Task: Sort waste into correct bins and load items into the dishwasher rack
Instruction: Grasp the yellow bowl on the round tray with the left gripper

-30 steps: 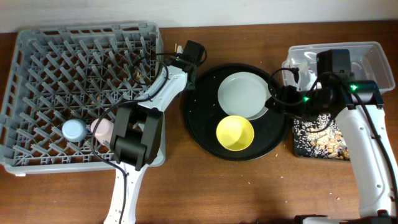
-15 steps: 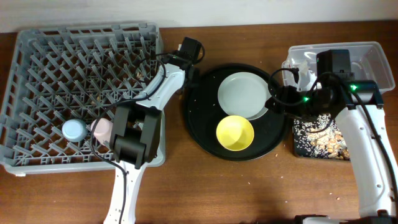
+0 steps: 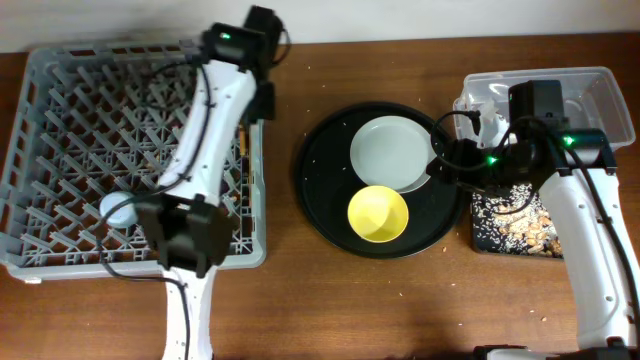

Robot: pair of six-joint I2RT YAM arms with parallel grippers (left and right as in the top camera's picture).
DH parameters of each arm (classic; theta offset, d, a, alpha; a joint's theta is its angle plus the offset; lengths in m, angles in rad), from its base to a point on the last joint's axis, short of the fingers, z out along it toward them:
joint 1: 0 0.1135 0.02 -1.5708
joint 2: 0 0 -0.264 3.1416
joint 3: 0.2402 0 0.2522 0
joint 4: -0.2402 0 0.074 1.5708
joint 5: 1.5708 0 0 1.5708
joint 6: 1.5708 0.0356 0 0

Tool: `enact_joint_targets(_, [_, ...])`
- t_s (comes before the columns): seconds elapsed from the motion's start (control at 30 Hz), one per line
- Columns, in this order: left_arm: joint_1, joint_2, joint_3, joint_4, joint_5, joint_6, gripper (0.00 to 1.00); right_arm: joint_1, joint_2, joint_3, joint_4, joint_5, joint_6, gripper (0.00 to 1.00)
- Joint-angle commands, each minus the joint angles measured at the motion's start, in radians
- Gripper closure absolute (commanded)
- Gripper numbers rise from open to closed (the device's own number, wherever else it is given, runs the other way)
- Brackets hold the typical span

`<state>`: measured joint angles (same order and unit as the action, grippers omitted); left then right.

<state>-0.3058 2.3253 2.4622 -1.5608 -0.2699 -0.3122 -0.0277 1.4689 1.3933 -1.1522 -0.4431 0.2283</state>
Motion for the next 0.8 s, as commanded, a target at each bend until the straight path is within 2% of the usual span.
enact_joint_targets(0.0, [0.047, -0.023, -0.102, 0.022, -0.007, -0.031, 1.0, -0.004, -0.008, 0.01, -0.001, 0.009, -0.012, 0.39])
enact_joint_targets(0.07, [0.042, -0.023, -0.218, 0.097, 0.006, 0.002, 1.0, -0.004, -0.008, 0.01, -0.001, 0.009, -0.011, 0.39])
enact_joint_targets(0.13, [0.04, -0.024, -0.238, 0.098, 0.027, 0.041, 1.0, -0.004, -0.008, 0.01, -0.001, 0.009, -0.012, 0.39])
enact_joint_targets(0.17, [0.04, -0.045, -0.236, 0.078, 0.028, 0.04, 0.91, -0.004, -0.008, 0.01, -0.001, 0.009, -0.012, 0.39])
enact_joint_targets(0.2, [0.04, -0.066, -0.234, 0.072, 0.045, 0.04, 0.71, -0.004, -0.008, 0.01, -0.001, 0.01, -0.012, 0.39])
enact_joint_targets(0.23, [0.04, -0.132, -0.234, 0.069, 0.068, 0.04, 0.57, -0.004, -0.008, 0.01, 0.0, 0.01, -0.012, 0.39])
enact_joint_targets(0.3, [0.04, -0.262, -0.234, 0.068, 0.068, 0.04, 0.52, -0.004, -0.008, 0.01, -0.001, 0.01, -0.012, 0.39])
enact_joint_targets(0.33, [0.04, -0.324, -0.234, 0.068, 0.069, 0.04, 0.44, -0.004, -0.008, 0.01, -0.003, 0.01, -0.012, 0.39])
enact_joint_targets(0.4, [0.038, -0.443, -0.234, 0.011, 0.173, 0.04, 0.42, -0.004, -0.008, 0.01, -0.01, 0.01, -0.015, 0.39])
enact_joint_targets(0.47, [-0.007, -0.496, -0.234, -0.036, 0.254, 0.041, 0.48, -0.004, -0.008, 0.01, -0.013, 0.068, -0.015, 0.39])
enact_joint_targets(0.5, [-0.047, -0.504, -0.234, -0.04, 0.256, 0.041, 0.48, -0.003, -0.008, 0.01, -0.015, 0.073, -0.014, 0.39])
enact_joint_targets(0.53, [-0.122, -0.508, -0.234, -0.046, 0.253, 0.076, 0.55, -0.003, -0.008, 0.01, -0.023, 0.073, -0.015, 0.39])
enact_joint_targets(0.57, [-0.174, -0.521, -0.234, -0.051, 0.209, 0.073, 0.55, 0.012, -0.008, 0.007, -0.028, 0.074, -0.015, 0.39])
enact_joint_targets(0.67, [-0.2, -0.58, -0.235, -0.071, 0.142, -0.001, 0.53, 0.147, -0.006, 0.007, -0.026, 0.109, -0.073, 0.4])
enact_joint_targets(0.7, [-0.2, -0.596, -0.236, -0.068, 0.185, -0.002, 0.37, 0.207, -0.006, 0.007, -0.024, 0.254, 0.04, 0.39])
enact_joint_targets(0.77, [-0.203, -0.589, -0.326, -0.041, 0.229, 0.003, 0.36, 0.182, -0.006, 0.007, 0.0, 0.301, 0.104, 0.37])
